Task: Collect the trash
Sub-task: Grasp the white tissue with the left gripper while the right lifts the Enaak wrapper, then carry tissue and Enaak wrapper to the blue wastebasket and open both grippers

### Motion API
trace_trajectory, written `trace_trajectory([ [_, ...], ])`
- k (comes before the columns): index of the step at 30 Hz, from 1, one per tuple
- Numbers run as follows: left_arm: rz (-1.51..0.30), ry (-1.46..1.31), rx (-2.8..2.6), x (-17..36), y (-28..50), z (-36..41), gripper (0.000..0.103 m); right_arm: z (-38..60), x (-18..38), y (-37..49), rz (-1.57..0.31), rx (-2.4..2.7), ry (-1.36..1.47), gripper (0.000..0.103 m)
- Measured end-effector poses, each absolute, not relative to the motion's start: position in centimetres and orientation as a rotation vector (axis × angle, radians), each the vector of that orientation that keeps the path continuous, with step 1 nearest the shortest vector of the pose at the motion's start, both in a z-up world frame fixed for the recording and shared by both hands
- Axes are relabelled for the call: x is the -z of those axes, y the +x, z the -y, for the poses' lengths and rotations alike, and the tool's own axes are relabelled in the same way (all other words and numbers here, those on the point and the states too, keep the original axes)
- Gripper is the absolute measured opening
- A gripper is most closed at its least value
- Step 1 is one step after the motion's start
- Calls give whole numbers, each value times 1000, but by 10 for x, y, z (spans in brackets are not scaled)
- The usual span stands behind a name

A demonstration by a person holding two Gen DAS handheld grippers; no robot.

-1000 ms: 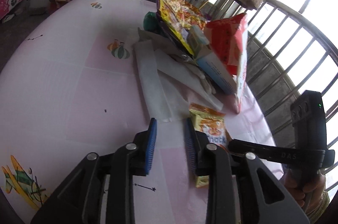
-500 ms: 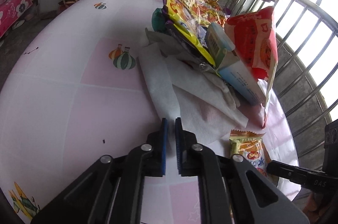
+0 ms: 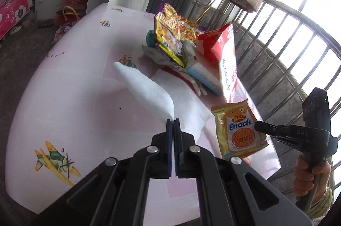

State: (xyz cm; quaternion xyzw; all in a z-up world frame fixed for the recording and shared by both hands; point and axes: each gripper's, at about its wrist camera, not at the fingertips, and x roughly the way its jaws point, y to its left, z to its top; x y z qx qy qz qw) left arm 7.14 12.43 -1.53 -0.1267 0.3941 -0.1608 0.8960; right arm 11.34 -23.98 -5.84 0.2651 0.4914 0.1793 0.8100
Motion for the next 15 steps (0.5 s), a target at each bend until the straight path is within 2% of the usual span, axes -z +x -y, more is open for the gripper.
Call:
trace_trajectory([
  [7, -691, -249, 445, -31, 39, -118, 1, 269, 41, 98, -971, -362, 589, 0],
  [15, -646, -234, 684, -81, 61, -62, 1, 333, 18, 75, -830, -202, 652, 0],
])
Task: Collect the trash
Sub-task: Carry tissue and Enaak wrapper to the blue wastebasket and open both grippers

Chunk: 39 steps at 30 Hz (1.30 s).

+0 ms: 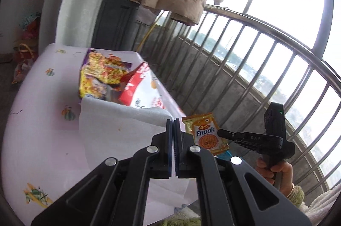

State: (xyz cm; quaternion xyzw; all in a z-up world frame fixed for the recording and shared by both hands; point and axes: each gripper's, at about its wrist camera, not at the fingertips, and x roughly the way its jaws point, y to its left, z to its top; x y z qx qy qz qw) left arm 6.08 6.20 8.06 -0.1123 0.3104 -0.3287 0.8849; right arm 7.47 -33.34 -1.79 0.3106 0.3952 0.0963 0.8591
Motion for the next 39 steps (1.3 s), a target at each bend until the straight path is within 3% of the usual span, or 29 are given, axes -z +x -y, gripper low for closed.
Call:
trace_trajectory([
  [11, -776, -114, 1088, -94, 127, 127, 1, 464, 19, 15, -645, 236, 772, 0],
  [24, -930, 138, 1294, -24, 125, 390, 1, 560, 86, -22, -680, 766, 737, 0],
  [34, -999, 248, 1308, 40, 117, 486, 2, 610, 138, -36, -711, 875, 829, 0],
  [35, -1006, 254, 1297, 50, 118, 491, 8, 614, 144, -36, -710, 874, 840, 0],
  [37, -1055, 289, 1250, 79, 122, 503, 52, 623, 158, -35, -701, 870, 863, 3],
  [38, -1077, 307, 1209, 95, 123, 507, 64, 627, 166, -32, -719, 878, 868, 7],
  [39, -1090, 320, 1185, 106, 123, 507, 65, 632, 177, -30, -744, 872, 877, 16],
])
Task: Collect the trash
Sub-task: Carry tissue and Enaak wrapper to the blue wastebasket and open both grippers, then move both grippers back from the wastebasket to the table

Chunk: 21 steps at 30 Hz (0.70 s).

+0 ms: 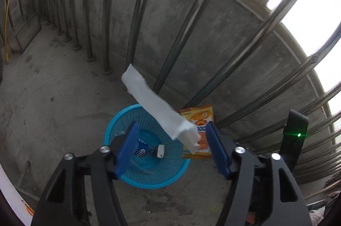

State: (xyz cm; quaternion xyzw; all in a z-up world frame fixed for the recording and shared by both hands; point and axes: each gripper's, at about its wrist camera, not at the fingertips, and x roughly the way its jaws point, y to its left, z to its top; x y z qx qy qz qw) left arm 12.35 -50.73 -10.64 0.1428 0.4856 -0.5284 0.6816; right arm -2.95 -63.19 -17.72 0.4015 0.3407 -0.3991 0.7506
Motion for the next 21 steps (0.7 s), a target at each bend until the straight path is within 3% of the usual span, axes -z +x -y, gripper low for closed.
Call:
trace_trajectory([
  [2, -1133, 343, 1164, 123, 124, 507, 65, 641, 195, -28, -770, 851, 911, 24],
  [6, -1145, 315, 1170, 122, 130, 495, 66, 646, 210, -37, -760, 818, 967, 32],
  [17, -973, 260, 1196, 58, 128, 445, 68, 652, 198, -51, -642, 784, 1051, 37],
  [19, -961, 242, 1186, 45, 131, 426, 68, 658, 202, -41, -653, 786, 1039, 41],
  [21, -951, 248, 1148, 31, 132, 404, 71, 666, 210, -27, -673, 796, 1021, 53],
])
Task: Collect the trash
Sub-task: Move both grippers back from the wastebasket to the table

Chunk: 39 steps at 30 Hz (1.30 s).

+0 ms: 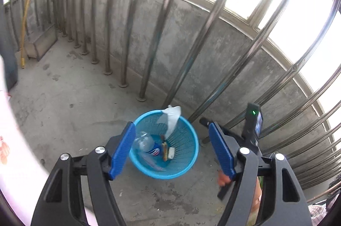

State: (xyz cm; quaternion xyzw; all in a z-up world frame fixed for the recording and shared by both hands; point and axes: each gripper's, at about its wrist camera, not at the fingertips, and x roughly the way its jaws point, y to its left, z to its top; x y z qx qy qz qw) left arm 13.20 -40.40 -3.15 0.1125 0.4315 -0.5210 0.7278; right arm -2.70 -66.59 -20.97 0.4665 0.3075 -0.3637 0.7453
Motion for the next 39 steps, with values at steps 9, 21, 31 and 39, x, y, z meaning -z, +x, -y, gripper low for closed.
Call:
trace_trajectory([
  [9, -847, 223, 955, -29, 142, 234, 85, 702, 268, 61, -943, 785, 925, 55],
  [21, -1003, -60, 431, 11, 158, -9, 86, 703, 313, 95, -1204, 801, 762, 16],
  [31, -986, -154, 307, 10, 168, -65, 86, 697, 330, 77, -1218, 771, 840, 0],
  [39, -1015, -182, 326, 26, 170, -63, 86, 657, 359, 66, -1400, 673, 822, 6],
])
